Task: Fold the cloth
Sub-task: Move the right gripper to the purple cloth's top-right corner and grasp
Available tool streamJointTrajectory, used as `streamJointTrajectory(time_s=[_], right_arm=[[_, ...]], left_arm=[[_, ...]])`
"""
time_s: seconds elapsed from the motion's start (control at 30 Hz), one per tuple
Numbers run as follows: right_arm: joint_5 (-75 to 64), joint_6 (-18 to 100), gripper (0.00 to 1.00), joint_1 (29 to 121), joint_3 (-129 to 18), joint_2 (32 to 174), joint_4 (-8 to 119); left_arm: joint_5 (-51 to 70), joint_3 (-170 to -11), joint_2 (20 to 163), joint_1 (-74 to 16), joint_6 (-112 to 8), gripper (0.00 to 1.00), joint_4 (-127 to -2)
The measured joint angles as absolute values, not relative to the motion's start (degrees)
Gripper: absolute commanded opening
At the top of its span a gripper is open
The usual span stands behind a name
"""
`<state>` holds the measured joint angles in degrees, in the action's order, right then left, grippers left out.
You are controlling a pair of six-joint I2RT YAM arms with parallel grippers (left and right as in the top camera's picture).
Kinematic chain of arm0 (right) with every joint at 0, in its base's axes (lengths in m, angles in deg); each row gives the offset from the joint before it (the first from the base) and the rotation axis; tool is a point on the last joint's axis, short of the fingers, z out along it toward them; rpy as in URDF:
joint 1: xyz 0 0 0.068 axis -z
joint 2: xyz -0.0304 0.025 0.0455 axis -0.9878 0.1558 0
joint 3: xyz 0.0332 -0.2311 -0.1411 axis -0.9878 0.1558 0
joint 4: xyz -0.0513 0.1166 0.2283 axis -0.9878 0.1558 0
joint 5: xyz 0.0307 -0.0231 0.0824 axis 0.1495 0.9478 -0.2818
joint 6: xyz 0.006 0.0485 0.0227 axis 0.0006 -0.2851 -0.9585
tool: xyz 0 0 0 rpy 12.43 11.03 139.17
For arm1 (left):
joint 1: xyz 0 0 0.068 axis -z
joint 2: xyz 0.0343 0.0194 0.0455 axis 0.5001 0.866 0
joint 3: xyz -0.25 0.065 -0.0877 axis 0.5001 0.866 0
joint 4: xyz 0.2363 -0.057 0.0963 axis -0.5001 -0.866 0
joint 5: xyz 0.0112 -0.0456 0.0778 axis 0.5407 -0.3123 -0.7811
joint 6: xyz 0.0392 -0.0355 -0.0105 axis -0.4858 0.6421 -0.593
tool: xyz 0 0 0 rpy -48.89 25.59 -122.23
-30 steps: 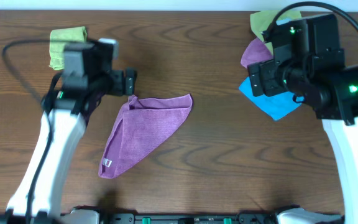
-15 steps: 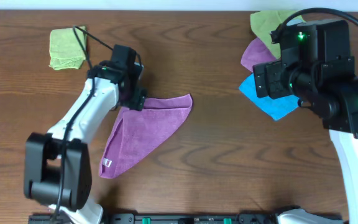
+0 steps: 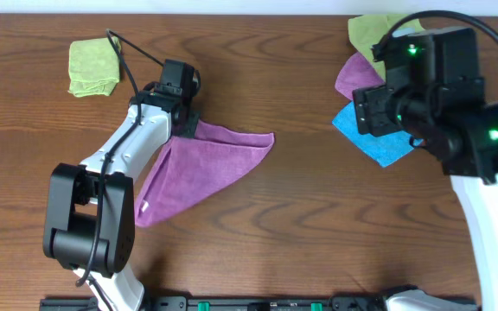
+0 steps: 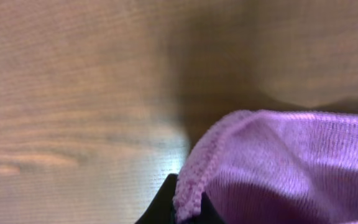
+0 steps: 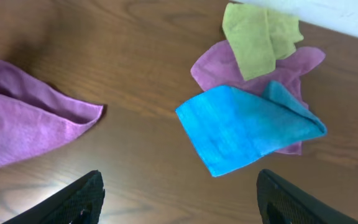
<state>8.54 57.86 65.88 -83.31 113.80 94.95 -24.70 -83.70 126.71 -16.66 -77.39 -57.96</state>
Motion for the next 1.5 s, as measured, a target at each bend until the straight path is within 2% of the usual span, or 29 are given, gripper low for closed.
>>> streamJointTrajectory(time_s=[0.27,0.4,0.53,0.67,0.73,0.87,1.07,1.27,1.5], right_arm=[[4.36,58.45,0.79,65.88,-74.74,116.27,84.22],[-3.11,60.24,0.86,65.88,-69.56,116.34,76.15],[-12.73,61.94,0.88,65.68,-64.03,118.77,67.54],[-19.46,62.99,0.84,62.75,-62.35,127.90,57.97],[-21.47,62.99,0.76,61.00,-62.26,132.10,53.35],[-25.45,62.07,0.77,58.58,-62.06,137.65,46.73],[-28.51,59.78,0.76,55.52,-62.06,142.79,42.78],[-25.82,59.25,0.88,54.12,-62.06,146.35,41.09],[-20.23,59.25,0.89,54.16,-62.06,150.31,39.80]], left_arm=[[-26.21,-83.83,126.73,-17.15,-77.10,0.06,-42.11],[-26.21,-83.83,127.38,-17.95,-76.95,0.06,-38.96],[-26.21,-83.83,129.81,-18.30,-76.95,0.06,-36.80],[-25.53,-83.83,132.39,-18.28,-76.93,0.06,-35.86],[-25.14,-83.83,132.96,-18.28,-76.93,0.06,-35.57],[-24.88,-83.83,133.05,-18.33,-76.93,0.06,-34.11],[-24.66,-83.83,133.05,-19.29,-76.73,0.06,-34.00],[-24.64,-83.83,133.05,-20.27,-76.51,0.06,-34.00],[-24.64,-83.83,133.05,-20.27,-76.51,0.06,-34.00]])
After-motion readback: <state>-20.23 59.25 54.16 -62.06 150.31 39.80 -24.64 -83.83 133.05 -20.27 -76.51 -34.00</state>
